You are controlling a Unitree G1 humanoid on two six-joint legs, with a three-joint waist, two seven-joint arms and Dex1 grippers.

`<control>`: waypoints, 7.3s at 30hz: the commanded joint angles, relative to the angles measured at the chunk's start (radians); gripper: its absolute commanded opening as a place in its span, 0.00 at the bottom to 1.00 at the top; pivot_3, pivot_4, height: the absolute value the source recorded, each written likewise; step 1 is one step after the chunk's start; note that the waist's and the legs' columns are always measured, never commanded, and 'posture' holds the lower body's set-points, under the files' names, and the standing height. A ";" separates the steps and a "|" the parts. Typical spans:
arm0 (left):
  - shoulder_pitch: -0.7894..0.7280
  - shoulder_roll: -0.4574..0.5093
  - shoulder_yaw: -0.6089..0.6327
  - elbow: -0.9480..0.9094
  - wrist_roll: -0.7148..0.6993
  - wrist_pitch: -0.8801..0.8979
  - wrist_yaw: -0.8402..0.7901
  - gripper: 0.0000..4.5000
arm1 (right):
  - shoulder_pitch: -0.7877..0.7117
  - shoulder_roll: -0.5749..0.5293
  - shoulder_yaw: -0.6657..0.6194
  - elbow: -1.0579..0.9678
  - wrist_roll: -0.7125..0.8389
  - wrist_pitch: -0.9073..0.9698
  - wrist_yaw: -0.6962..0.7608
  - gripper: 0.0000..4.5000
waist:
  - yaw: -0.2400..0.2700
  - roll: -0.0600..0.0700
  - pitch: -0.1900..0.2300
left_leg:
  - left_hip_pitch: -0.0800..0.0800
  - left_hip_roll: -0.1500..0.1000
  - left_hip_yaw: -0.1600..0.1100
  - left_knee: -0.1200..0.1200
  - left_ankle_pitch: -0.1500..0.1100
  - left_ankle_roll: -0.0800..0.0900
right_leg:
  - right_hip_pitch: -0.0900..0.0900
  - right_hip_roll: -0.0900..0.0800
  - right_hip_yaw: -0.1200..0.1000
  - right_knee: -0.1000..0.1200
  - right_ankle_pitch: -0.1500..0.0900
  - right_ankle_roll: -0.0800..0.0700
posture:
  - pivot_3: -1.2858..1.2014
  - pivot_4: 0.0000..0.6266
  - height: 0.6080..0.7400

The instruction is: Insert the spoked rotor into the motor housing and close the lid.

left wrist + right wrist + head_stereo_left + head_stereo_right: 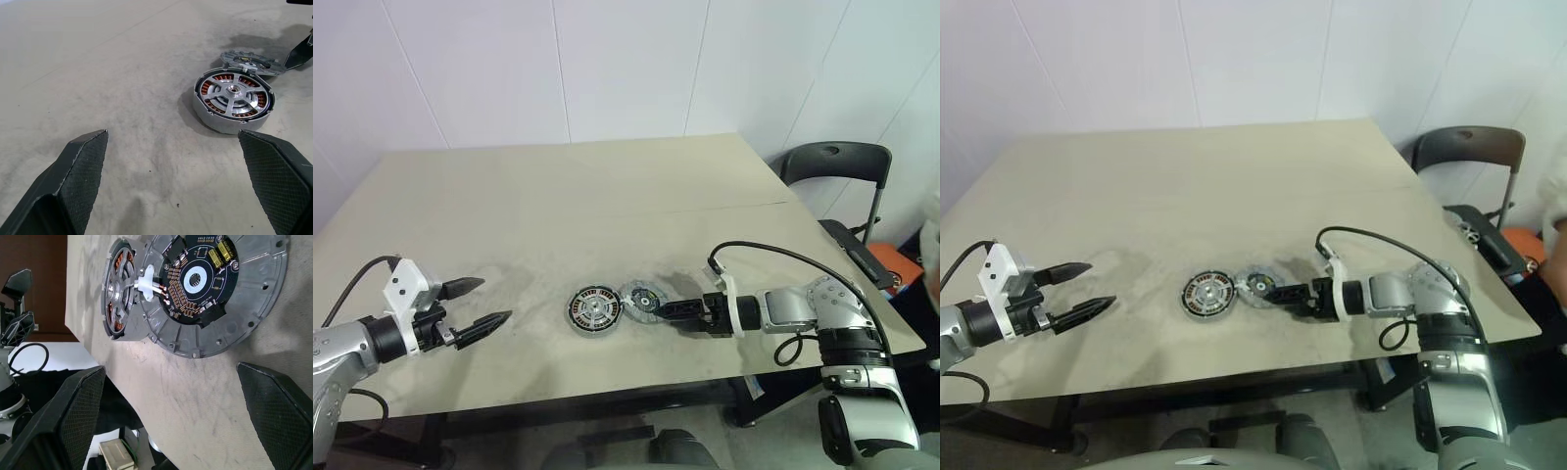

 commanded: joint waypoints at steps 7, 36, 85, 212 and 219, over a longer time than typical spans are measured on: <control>-0.017 0.002 0.011 -0.025 -0.003 -0.022 0.009 1.00 | -0.079 0.122 -0.097 0.090 0.105 0.005 -0.247 0.99 | -0.010 0.000 0.000 | 0.000 0.001 0.000 0.000 0.000 0.000 | 0.000 0.001 0.000 0.000 0.000 0.000 | 0.52 0.00 1.00; -0.007 -0.002 0.022 -0.019 0.007 -0.040 0.017 1.00 | -0.071 0.388 -0.279 -0.006 -0.034 -0.211 -0.326 0.99 | -0.026 0.001 0.000 | -0.001 0.001 0.000 -0.001 0.000 0.000 | -0.001 0.000 0.000 -0.001 0.000 0.000 | 0.52 0.00 1.00; 0.012 -0.013 0.033 -0.055 -0.003 -0.020 0.058 1.00 | -0.160 0.142 0.634 -0.312 -0.902 -0.876 0.477 0.99 | -0.023 0.001 0.000 | -0.001 0.001 -0.001 -0.001 0.000 0.000 | -0.002 -0.003 0.000 -0.001 0.000 0.000 | 0.52 0.00 1.00; -0.077 -0.051 -0.120 0.024 -0.024 -0.028 -0.034 0.58 | -0.133 0.218 0.626 0.037 -1.214 -1.143 0.819 0.77 | -0.022 0.001 0.000 | 0.016 0.000 -0.001 -0.001 0.000 0.000 | 0.016 -0.004 -0.001 -0.001 0.000 0.000 | 0.52 0.00 1.00; -0.138 -0.105 -0.250 0.097 0.051 -0.061 -0.013 0.06 | -0.128 0.215 0.626 0.028 -1.214 -1.139 0.821 0.77 | -0.022 0.001 0.000 | 0.016 -0.001 -0.002 -0.001 0.000 0.000 | 0.016 -0.004 -0.001 -0.001 0.000 0.000 | 0.52 0.00 1.00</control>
